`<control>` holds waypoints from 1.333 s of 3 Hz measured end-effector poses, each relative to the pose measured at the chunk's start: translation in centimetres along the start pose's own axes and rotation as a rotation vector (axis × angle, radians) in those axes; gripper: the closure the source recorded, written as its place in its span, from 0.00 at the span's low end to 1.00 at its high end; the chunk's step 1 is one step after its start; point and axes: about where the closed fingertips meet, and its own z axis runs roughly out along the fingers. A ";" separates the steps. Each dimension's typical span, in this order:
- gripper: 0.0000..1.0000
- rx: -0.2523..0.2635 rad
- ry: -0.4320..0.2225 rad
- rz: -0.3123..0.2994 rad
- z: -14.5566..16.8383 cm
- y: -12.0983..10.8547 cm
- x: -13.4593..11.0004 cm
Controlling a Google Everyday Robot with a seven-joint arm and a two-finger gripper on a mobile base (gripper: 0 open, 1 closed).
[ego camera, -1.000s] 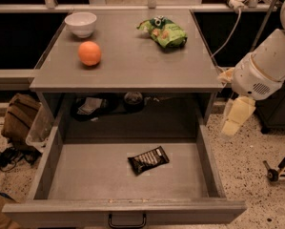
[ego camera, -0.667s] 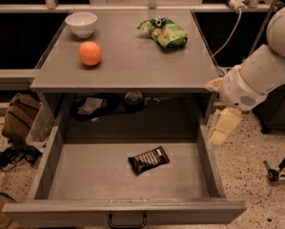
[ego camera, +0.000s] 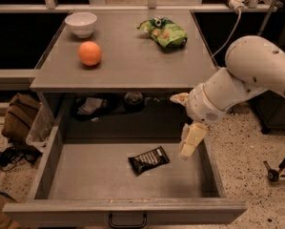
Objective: Pick rxbar chocolate from top drawer and place on counter
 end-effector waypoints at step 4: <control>0.00 -0.108 -0.128 -0.043 10.6 -0.8 -0.1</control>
Offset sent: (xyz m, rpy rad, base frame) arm 0.0174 0.0431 -0.0822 0.0895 0.0851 0.0828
